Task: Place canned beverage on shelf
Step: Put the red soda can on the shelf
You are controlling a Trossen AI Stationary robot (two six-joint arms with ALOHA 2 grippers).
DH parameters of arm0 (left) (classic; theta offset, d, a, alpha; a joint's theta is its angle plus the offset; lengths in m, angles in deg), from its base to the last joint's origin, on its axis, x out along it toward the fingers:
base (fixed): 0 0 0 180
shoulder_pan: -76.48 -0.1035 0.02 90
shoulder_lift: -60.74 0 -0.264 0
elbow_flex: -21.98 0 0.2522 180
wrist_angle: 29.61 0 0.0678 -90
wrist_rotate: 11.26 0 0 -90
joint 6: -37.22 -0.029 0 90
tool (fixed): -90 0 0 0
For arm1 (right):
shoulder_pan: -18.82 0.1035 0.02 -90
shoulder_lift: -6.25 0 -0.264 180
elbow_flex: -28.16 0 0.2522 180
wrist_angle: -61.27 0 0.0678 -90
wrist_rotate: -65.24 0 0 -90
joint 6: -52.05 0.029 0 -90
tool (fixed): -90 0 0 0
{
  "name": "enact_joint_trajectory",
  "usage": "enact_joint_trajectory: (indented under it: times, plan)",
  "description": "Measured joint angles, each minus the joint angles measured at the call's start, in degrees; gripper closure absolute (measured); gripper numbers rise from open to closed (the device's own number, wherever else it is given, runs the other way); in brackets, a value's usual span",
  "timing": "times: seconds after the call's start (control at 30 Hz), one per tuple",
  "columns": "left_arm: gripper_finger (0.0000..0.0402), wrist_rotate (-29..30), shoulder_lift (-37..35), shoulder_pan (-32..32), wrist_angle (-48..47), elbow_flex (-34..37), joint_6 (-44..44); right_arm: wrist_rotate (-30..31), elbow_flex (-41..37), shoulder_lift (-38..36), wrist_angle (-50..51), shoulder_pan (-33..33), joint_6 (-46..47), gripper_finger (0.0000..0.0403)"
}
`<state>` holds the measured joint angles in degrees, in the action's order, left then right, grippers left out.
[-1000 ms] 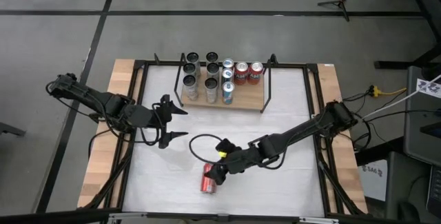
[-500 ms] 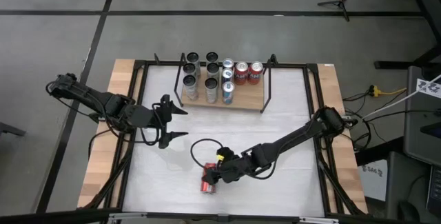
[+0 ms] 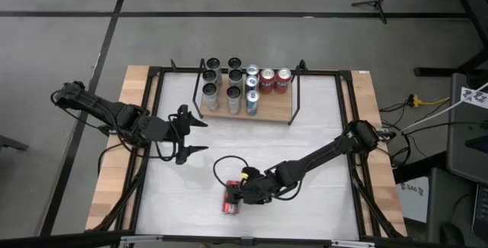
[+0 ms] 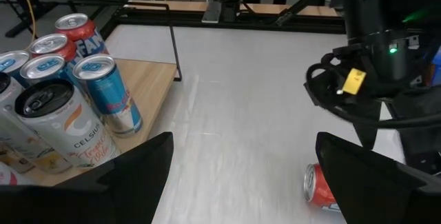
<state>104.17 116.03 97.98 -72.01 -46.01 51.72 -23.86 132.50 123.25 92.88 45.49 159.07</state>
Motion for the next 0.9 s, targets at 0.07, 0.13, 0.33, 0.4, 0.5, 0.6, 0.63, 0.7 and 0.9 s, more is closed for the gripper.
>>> enact_joint_trajectory:
  times: [0.07,0.13,0.33,0.4,0.5,0.6,0.63,0.7,0.9]
  plan:
    - [0.0052,0.0,0.0,0.0,0.0,0.0,0.0,-0.1,0.0,0.0,1.0,0.0,2.1,0.0006]
    - [0.0052,0.0,0.0,0.0,0.0,0.0,0.0,-0.1,0.0,0.0,1.5,-0.1,3.0,0.0005]
    - [0.0052,0.0,0.0,0.0,0.0,0.0,0.0,-0.5,0.0,0.5,3.7,-0.1,7.0,0.0004]
    - [0.0052,0.0,0.0,0.0,0.0,0.0,0.0,-0.7,0.0,0.9,4.0,-0.1,7.0,0.0004]
    - [0.0052,0.0,0.0,0.0,0.0,0.0,0.0,-0.7,0.0,1.4,4.3,-0.1,7.1,0.0004]
    - [0.0052,0.0,0.0,0.0,0.0,0.0,0.0,-0.5,0.0,2.3,2.9,-0.1,7.1,0.0004]
    - [0.0052,0.0,0.0,0.0,0.0,0.0,0.0,-0.3,0.0,2.4,2.9,-0.1,7.3,0.0004]
    - [0.0052,0.0,0.0,0.0,0.1,0.0,0.0,-0.3,0.0,3.3,1.7,-0.1,9.3,0.0004]
    - [0.0052,0.0,0.0,0.0,0.0,0.0,0.0,-0.4,0.0,4.6,-1.0,-0.1,12.3,0.0004]
